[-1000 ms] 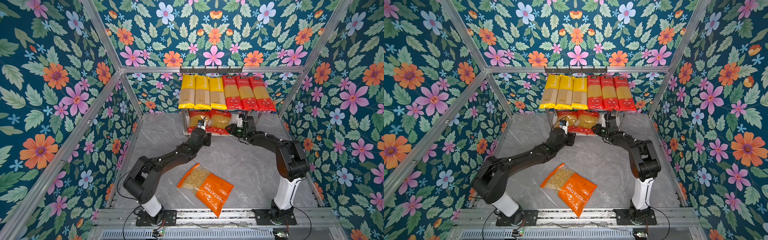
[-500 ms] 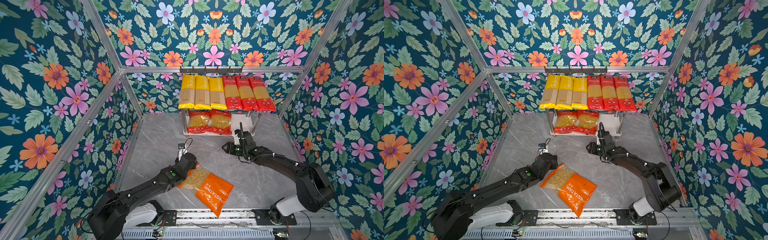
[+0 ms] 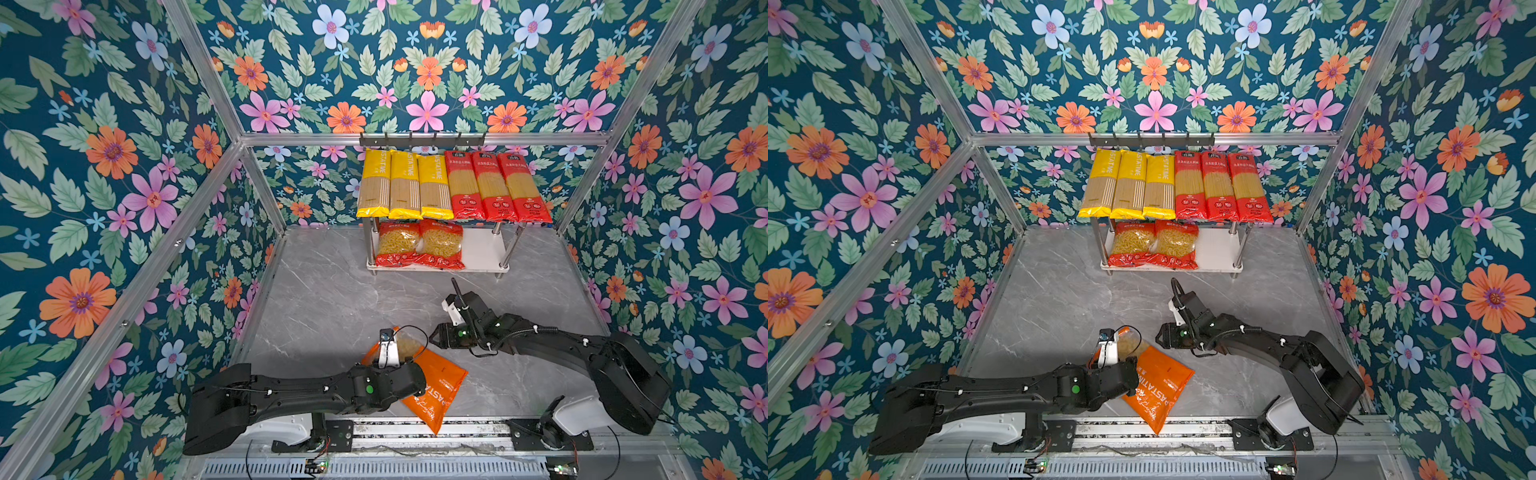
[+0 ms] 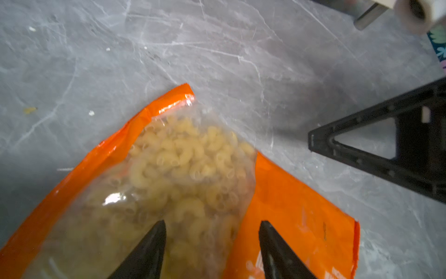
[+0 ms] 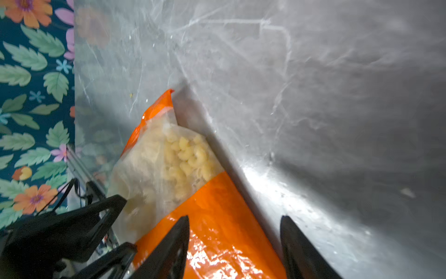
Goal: Place and organize the pasta boxes and bags onto the shelf
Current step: 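Reach both grippers to the orange macaroni bag and grasp its sides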
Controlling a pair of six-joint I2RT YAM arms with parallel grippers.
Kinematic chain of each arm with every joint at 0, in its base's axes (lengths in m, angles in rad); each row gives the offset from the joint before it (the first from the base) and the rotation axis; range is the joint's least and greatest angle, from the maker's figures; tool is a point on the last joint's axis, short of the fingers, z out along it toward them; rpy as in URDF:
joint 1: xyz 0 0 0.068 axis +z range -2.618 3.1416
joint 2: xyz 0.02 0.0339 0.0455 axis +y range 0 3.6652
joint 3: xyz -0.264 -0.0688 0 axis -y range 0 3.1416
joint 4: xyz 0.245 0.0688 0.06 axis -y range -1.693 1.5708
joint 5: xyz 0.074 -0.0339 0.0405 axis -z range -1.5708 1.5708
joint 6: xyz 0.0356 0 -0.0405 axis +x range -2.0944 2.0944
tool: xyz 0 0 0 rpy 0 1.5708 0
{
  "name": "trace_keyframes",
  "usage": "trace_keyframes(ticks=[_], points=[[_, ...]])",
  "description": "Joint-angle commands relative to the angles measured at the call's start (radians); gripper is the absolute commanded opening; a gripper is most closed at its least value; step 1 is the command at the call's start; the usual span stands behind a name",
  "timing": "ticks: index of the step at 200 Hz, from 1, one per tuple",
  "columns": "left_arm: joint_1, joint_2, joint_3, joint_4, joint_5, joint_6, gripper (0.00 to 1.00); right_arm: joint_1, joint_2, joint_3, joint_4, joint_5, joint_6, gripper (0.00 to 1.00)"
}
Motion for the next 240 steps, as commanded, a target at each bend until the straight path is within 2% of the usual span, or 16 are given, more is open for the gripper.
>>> trace_keyframes(ticks=[1,27,55,79,95,110,128,159,174,198,225,240], points=[[-0.044,0.015,-0.019,-0.125,0.018,-0.151,0.64,-0.001,0.063,0.052,-0.043,-0.123,-0.093,0.64],[-0.108,0.014,-0.031,-0.167,0.023,-0.247,0.65,0.0,0.18,0.117,-0.053,-0.223,-0.121,0.66],[-0.127,-0.012,-0.088,-0.059,0.02,-0.281,0.65,0.028,0.276,0.163,-0.037,-0.348,-0.134,0.64],[-0.126,-0.006,-0.075,-0.036,-0.028,-0.262,0.64,0.04,0.315,0.169,-0.01,-0.406,-0.13,0.54],[-0.122,0.005,-0.041,-0.051,-0.076,-0.225,0.64,0.04,0.317,0.166,0.013,-0.42,-0.129,0.41],[-0.101,0.011,-0.016,-0.049,-0.098,-0.174,0.64,0.031,0.308,0.167,0.025,-0.414,-0.123,0.27],[-0.078,0.01,0.02,-0.049,-0.123,-0.107,0.64,0.003,0.283,0.146,0.069,-0.41,-0.089,0.16],[-0.04,0.003,0.098,-0.056,-0.175,0.025,0.64,-0.088,0.217,0.042,0.241,-0.395,0.031,0.03],[-0.017,0.001,0.134,-0.068,-0.194,0.085,0.64,-0.145,0.17,-0.011,0.295,-0.364,0.073,0.0],[0.032,-0.019,0.151,-0.021,-0.192,0.174,0.65,-0.242,0.053,-0.085,0.284,-0.284,0.094,0.0],[0.099,-0.034,0.135,0.069,-0.141,0.251,0.65,-0.347,-0.075,-0.174,0.232,-0.189,0.124,0.0],[0.136,-0.041,0.122,0.096,-0.104,0.264,0.65,-0.372,-0.146,-0.22,0.192,-0.122,0.122,0.0]])
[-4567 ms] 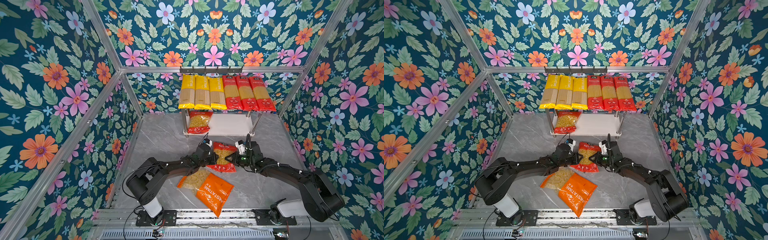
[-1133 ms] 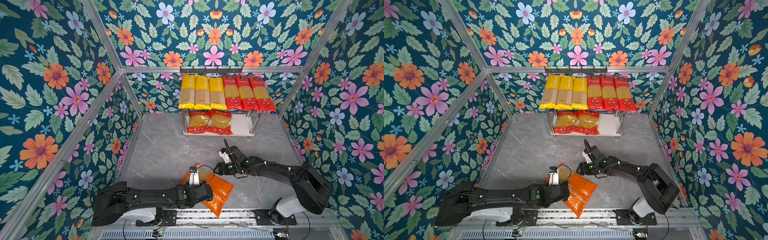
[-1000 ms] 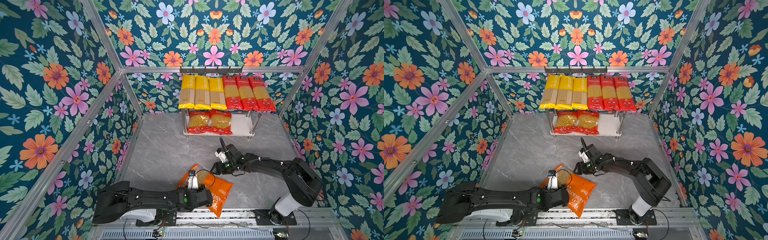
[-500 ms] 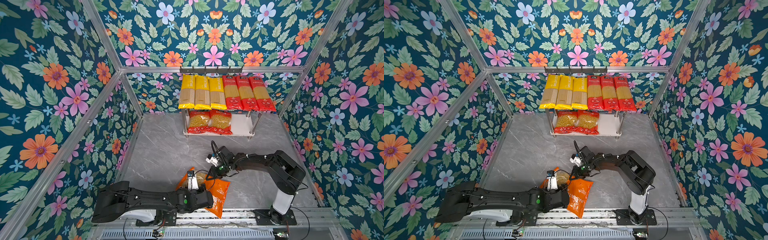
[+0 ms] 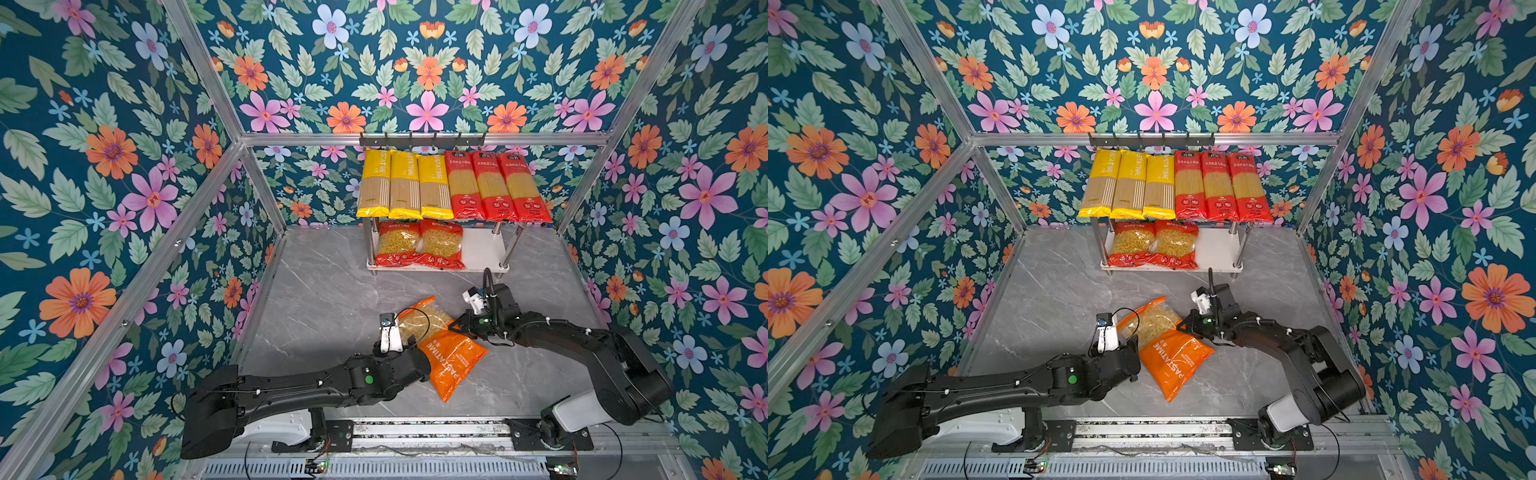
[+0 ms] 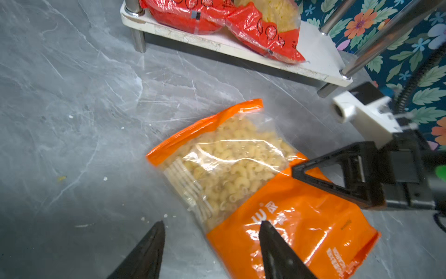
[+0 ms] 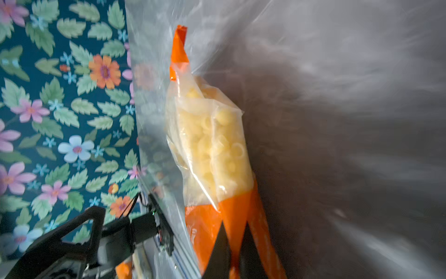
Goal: Place and organize the pasta boxes and bags onto the shelf
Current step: 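Reach both grippers to the orange macaroni bag and grasp its sides, then stand the orange macaroni bag upright between both grippers on the table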
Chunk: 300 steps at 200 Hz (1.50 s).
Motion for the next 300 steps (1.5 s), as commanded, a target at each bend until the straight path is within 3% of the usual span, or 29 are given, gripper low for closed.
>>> trace_keyframes(ticks=[1,18,33,52,79,100,134,150,180,201,221,246,273,300], points=[[0.043,-0.011,-0.014,0.074,0.049,0.086,0.65,-0.034,-0.088,-0.054,-0.027,0.124,0.026,0.0],[0.065,-0.023,-0.05,0.14,0.091,0.101,0.65,-0.034,-0.152,-0.102,-0.057,0.19,0.043,0.0],[0.069,-0.008,-0.072,0.218,0.132,0.128,0.65,-0.031,-0.18,-0.137,-0.035,0.17,0.068,0.03],[0.069,0.045,-0.092,0.341,0.203,0.14,0.65,-0.031,-0.208,-0.127,-0.1,0.121,0.048,0.17],[0.096,0.129,-0.171,0.638,0.346,0.137,0.71,-0.09,-0.297,-0.102,-0.282,0.196,-0.07,0.46],[0.173,0.176,-0.248,0.878,0.498,0.068,0.71,-0.176,-0.316,-0.066,-0.386,0.176,-0.123,0.56],[0.185,0.271,-0.242,0.991,0.599,0.032,0.71,-0.113,-0.308,-0.032,-0.402,0.207,-0.135,0.64],[0.185,0.324,-0.237,0.997,0.613,0.018,0.7,-0.037,-0.266,-0.021,-0.384,0.267,-0.123,0.64],[0.187,0.389,-0.149,0.893,0.6,0.075,0.69,0.069,-0.159,0.005,-0.313,0.277,-0.073,0.64],[0.197,0.415,-0.138,0.963,0.621,0.085,0.69,0.121,-0.102,0.039,-0.28,0.198,-0.051,0.64],[0.225,0.4,-0.153,0.993,0.646,0.083,0.68,0.092,-0.11,0.019,-0.221,0.099,-0.021,0.64],[0.252,0.33,-0.153,0.82,0.628,0.126,0.68,-0.032,-0.139,-0.012,-0.247,0.004,-0.049,0.66],[0.252,0.281,-0.149,0.636,0.634,0.118,0.68,-0.072,-0.202,0.022,-0.47,0.154,-0.185,0.69],[0.22,0.303,-0.207,0.699,0.65,0.035,0.7,-0.063,-0.248,0.005,-0.492,0.179,-0.185,0.71]])
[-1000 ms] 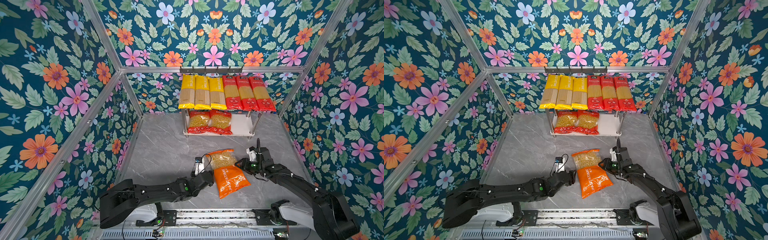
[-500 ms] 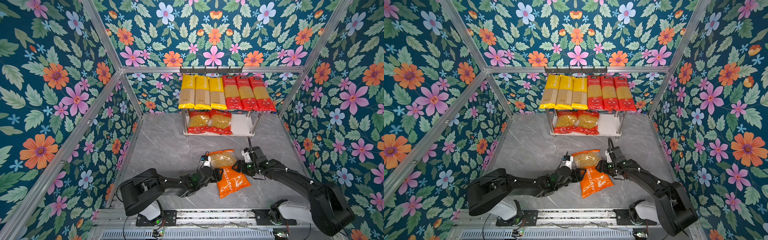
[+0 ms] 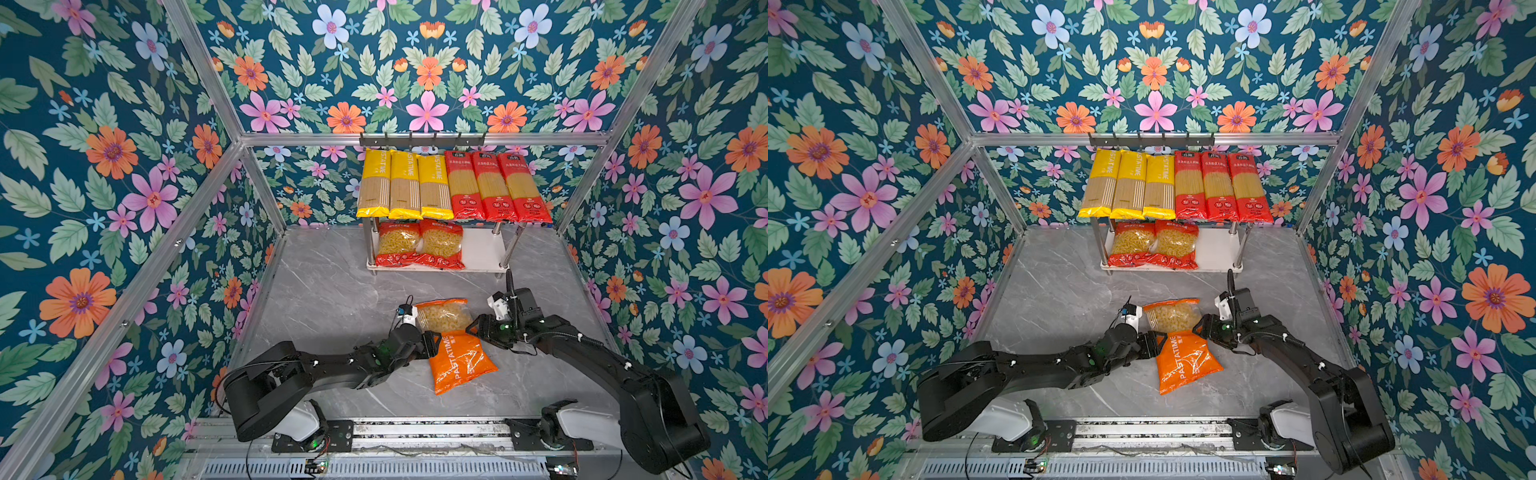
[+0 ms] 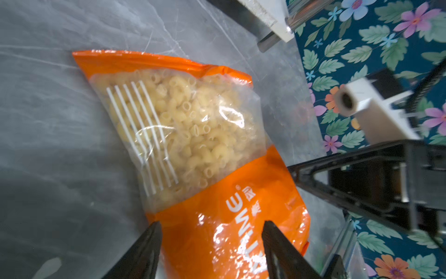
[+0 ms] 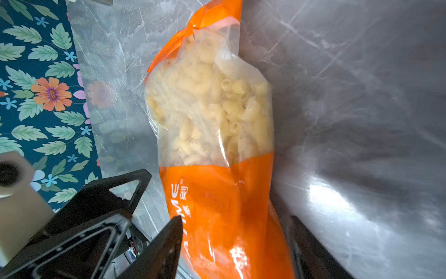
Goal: Place and organize the pasta boxes and bags onto the shelf
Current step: 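Stand the orange macaroni bag upright between both grippers on the table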
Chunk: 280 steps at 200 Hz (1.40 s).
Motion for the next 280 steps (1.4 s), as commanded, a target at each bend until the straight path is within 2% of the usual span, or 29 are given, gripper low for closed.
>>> trace_keyframes(ticks=[1,33,65,106,131,147,174,196,214,231,252,280], points=[[-0.024,0.016,-0.039,-0.029,0.013,-0.058,0.7,0.007,-0.025,-0.01,-0.086,0.047,-0.045,0.71],[-0.035,0.064,-0.094,0.208,0.017,-0.096,0.7,0.106,0.0,0.016,-0.059,0.117,-0.029,0.71],[-0.033,0.138,-0.048,0.309,0.018,-0.074,0.69,0.172,0.077,0.032,0.049,0.058,0.025,0.64],[-0.021,0.186,0.002,0.347,0.032,-0.035,0.65,0.164,0.138,-0.002,0.227,-0.13,0.115,0.58],[-0.006,0.154,0.006,0.28,0.032,-0.019,0.65,0.066,0.117,-0.035,0.216,-0.186,0.108,0.6],[-0.004,0.122,0.004,0.197,0.026,-0.005,0.67,0.019,0.072,-0.03,0.114,-0.14,0.049,0.65],[-0.004,0.076,0.006,0.081,0.027,-0.004,0.68,0.016,0.023,0.008,-0.042,-0.033,-0.038,0.68],[-0.004,0.081,-0.008,0.109,0.021,-0.025,0.68,0.032,0.018,-0.01,-0.018,-0.008,-0.021,0.68],[-0.006,0.133,-0.016,0.217,0.021,-0.052,0.68,0.106,0.042,-0.023,0.072,0.011,0.032,0.68],[-0.01,0.197,-0.027,0.356,0.033,-0.078,0.66,0.177,0.091,-0.024,0.18,-0.012,0.075,0.63],[-0.009,0.253,-0.058,0.516,0.059,-0.117,0.58,0.184,0.141,-0.053,0.336,-0.123,0.136,0.52],[-0.008,0.22,-0.072,0.5,0.063,-0.108,0.41,0.183,0.089,-0.075,0.364,-0.129,0.121,0.39]])
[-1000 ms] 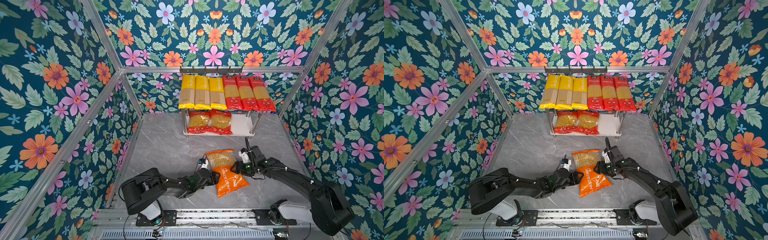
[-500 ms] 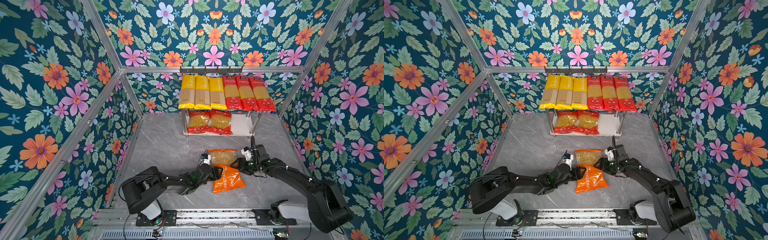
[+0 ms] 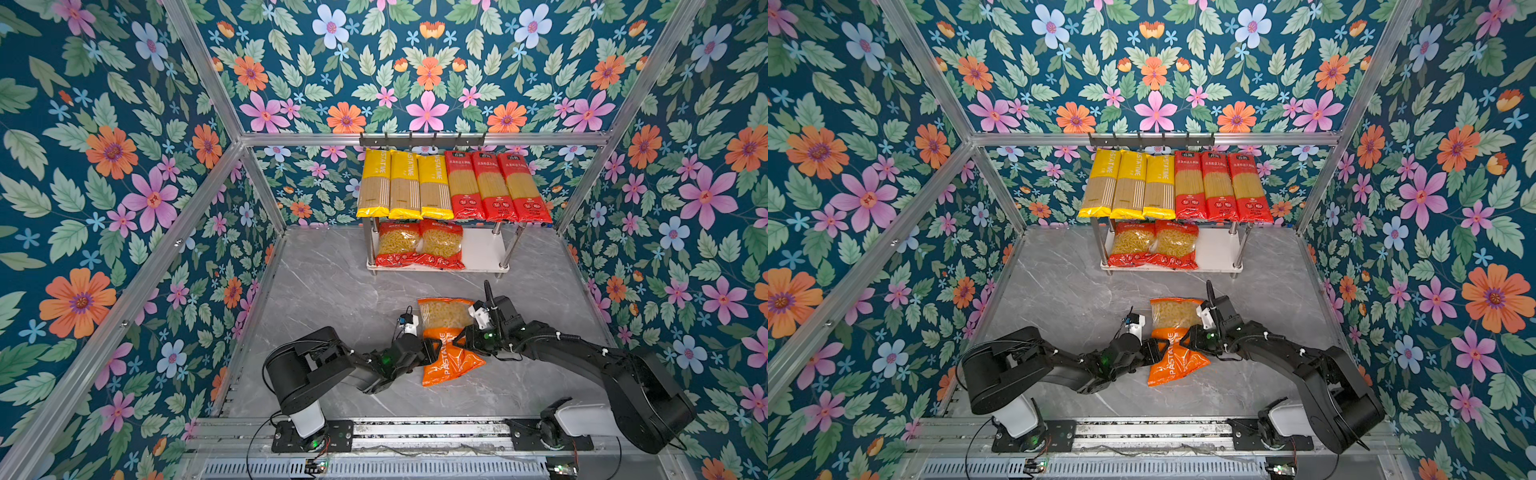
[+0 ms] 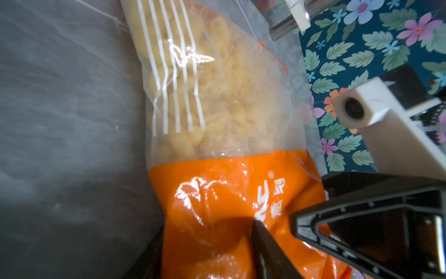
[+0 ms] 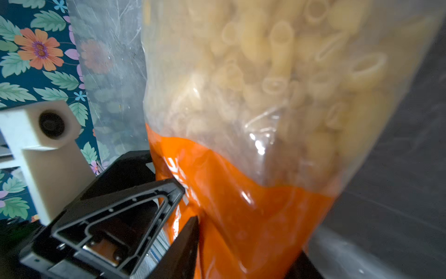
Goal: Place and organize the pasta boxes and bags onto the shelf
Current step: 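Stand the orange macaroni bag upright between both grippers on the table, then lift the orange macaroni bag with both grippers onto the lower shelf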
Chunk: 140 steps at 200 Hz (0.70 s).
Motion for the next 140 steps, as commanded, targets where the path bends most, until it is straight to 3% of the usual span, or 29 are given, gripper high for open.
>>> trace_keyframes(ticks=[1,46,83,140], points=[[0.0,-0.028,-0.003,0.073,0.037,-0.007,0.4,0.004,-0.038,-0.013,0.123,-0.079,0.027,0.39],[-0.002,-0.084,0.028,0.016,0.054,0.061,0.17,-0.013,-0.117,-0.066,0.202,-0.116,0.034,0.21],[-0.009,-0.14,0.059,-0.032,0.061,0.115,0.12,-0.032,-0.187,-0.092,0.193,-0.137,0.041,0.08],[-0.046,-0.239,0.193,-0.217,0.013,0.317,0.09,-0.088,-0.407,-0.072,0.06,-0.099,-0.007,0.01]])
